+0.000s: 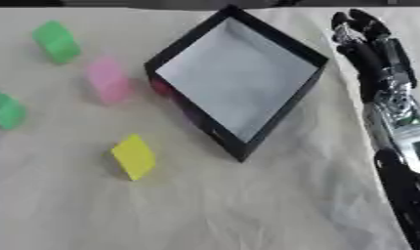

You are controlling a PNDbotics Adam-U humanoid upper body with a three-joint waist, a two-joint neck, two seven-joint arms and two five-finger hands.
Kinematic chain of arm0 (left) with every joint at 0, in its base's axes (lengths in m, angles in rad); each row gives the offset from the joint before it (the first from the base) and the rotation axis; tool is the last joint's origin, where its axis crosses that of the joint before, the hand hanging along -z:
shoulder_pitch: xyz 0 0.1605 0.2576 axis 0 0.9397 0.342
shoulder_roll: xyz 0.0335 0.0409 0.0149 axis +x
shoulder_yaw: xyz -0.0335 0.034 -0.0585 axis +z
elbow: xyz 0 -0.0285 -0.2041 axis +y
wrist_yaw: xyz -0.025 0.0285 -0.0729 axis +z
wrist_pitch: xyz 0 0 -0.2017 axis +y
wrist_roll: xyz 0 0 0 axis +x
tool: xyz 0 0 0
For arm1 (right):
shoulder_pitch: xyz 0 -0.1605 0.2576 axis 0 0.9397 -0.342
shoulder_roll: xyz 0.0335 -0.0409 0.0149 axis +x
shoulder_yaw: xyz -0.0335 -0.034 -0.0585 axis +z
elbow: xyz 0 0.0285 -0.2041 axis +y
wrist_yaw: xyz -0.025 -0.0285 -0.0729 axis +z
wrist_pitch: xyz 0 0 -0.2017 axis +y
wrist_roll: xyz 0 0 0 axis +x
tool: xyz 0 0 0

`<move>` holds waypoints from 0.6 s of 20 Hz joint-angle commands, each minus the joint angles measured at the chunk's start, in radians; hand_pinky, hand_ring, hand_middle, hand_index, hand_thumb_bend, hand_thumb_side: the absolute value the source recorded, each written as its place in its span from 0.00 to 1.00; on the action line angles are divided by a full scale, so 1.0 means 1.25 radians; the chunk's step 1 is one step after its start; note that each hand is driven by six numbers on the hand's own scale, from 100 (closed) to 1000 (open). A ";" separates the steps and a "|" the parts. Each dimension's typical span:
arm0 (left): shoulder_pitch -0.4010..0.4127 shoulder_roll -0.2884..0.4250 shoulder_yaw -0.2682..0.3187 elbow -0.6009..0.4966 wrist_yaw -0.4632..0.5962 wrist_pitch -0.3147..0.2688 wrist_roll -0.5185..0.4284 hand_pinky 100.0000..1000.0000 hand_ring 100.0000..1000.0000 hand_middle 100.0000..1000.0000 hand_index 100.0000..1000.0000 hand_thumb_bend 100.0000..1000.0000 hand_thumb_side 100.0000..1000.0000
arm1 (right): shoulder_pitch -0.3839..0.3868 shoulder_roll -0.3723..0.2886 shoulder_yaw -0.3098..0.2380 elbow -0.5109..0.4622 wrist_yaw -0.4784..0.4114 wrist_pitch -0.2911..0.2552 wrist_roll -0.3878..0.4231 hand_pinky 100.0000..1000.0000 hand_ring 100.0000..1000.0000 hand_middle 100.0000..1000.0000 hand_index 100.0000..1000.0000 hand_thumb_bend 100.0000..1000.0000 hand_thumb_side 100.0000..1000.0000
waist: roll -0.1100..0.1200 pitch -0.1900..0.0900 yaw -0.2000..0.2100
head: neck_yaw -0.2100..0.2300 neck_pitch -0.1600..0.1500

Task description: Pick up objects on the table and place them in the box.

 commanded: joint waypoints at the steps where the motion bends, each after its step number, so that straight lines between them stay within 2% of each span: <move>1: -0.011 0.062 -0.010 0.006 -0.010 -0.008 -0.038 0.85 0.81 0.82 0.88 0.33 0.69 | -0.007 -0.031 -0.003 -0.007 0.006 -0.001 0.003 0.85 0.76 0.80 0.87 0.17 0.41 | 0.013 -0.031 0.000 | 0.002 0.000; 6: -0.026 0.077 -0.029 0.062 -0.027 -0.008 -0.043 0.84 0.81 0.83 0.88 0.35 0.68 | -0.006 -0.032 0.000 -0.005 0.006 0.001 0.006 0.85 0.76 0.80 0.87 0.16 0.41 | 0.017 -0.032 0.001 | 0.004 0.000; 12: -0.079 0.062 -0.055 0.155 -0.040 -0.021 -0.045 0.85 0.81 0.83 0.89 0.37 0.67 | -0.005 -0.032 0.003 -0.002 0.007 0.002 0.010 0.85 0.76 0.80 0.87 0.16 0.42 | 0.017 -0.033 0.001 | 0.014 -0.005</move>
